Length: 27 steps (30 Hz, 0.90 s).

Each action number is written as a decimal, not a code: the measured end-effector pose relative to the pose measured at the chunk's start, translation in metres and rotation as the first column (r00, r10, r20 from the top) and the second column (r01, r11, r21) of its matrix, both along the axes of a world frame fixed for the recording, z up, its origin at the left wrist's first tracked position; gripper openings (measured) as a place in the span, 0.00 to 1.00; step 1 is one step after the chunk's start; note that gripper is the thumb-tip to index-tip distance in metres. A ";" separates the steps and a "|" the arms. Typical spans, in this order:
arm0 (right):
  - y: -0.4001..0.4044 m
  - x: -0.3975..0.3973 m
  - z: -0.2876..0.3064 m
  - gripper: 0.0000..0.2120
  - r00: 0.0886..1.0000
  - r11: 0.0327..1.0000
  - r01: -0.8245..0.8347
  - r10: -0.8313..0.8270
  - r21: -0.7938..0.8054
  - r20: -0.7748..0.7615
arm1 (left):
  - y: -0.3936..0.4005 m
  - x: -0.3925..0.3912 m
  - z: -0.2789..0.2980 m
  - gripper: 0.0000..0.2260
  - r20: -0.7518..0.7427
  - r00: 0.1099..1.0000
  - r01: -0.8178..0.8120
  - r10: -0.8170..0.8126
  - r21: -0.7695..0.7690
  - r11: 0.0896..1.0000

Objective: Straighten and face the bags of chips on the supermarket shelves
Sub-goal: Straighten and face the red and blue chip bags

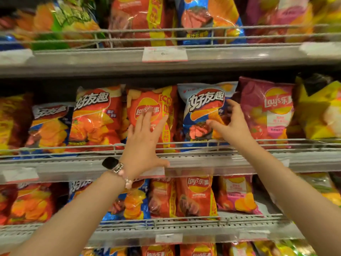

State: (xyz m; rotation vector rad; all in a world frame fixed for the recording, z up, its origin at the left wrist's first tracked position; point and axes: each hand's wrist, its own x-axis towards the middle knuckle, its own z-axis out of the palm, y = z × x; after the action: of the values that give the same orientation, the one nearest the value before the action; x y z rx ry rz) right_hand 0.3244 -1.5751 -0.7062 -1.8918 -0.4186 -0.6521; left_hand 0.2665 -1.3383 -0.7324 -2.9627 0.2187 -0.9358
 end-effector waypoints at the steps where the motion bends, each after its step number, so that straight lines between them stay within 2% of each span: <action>1: 0.000 0.006 0.002 0.40 0.997 0.997 -0.061 0.063 0.046 -0.048 | 0.001 0.003 0.001 0.58 -0.020 1.000 -0.010 0.010 -0.008 1.000; 5: -0.010 0.028 0.006 0.48 0.950 0.968 -0.180 0.217 0.175 -0.223 | 0.000 0.008 0.006 0.60 -0.059 0.997 -0.050 0.049 -0.029 0.998; 7: -0.015 0.035 0.010 0.48 0.912 0.951 -0.223 0.282 0.216 -0.297 | -0.002 0.008 0.006 0.60 -0.054 0.996 -0.077 0.077 -0.010 0.997; 11: -0.018 0.038 0.011 0.35 0.861 0.927 -0.283 0.359 0.247 -0.360 | -0.004 0.009 0.007 0.60 -0.051 0.992 -0.113 0.115 0.033 0.993; 13: -0.019 0.040 0.009 0.31 0.877 0.924 -0.265 0.350 0.277 -0.330 | -0.004 0.008 0.007 0.60 -0.060 0.991 -0.118 0.120 0.036 0.992; 16: -0.019 0.039 0.005 0.32 0.925 0.926 -0.210 0.292 0.313 -0.245 | -0.005 0.008 0.008 0.60 -0.070 0.989 -0.124 0.127 0.052 0.991; 20: -0.018 0.033 -0.001 0.25 0.975 0.954 -0.188 0.209 0.233 -0.069 | -0.003 0.009 0.009 0.59 -0.072 0.988 -0.128 0.133 0.073 0.989; 25: -0.011 0.018 -0.005 0.26 0.979 0.967 -0.198 0.185 0.161 0.088 | -0.004 0.010 0.008 0.59 -0.066 0.989 -0.129 0.135 0.091 0.988; 27: -0.003 0.009 -0.004 0.27 0.975 0.965 -0.194 0.169 0.179 0.146 | -0.003 0.011 0.009 0.60 -0.061 0.991 -0.117 0.122 0.087 0.989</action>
State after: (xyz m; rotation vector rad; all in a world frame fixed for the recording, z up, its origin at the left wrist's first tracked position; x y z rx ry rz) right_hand 0.3332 -1.5779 -0.7097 -1.6117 -0.5846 -0.6694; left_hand 0.2774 -1.3415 -0.7236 -2.8957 0.0777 -0.7958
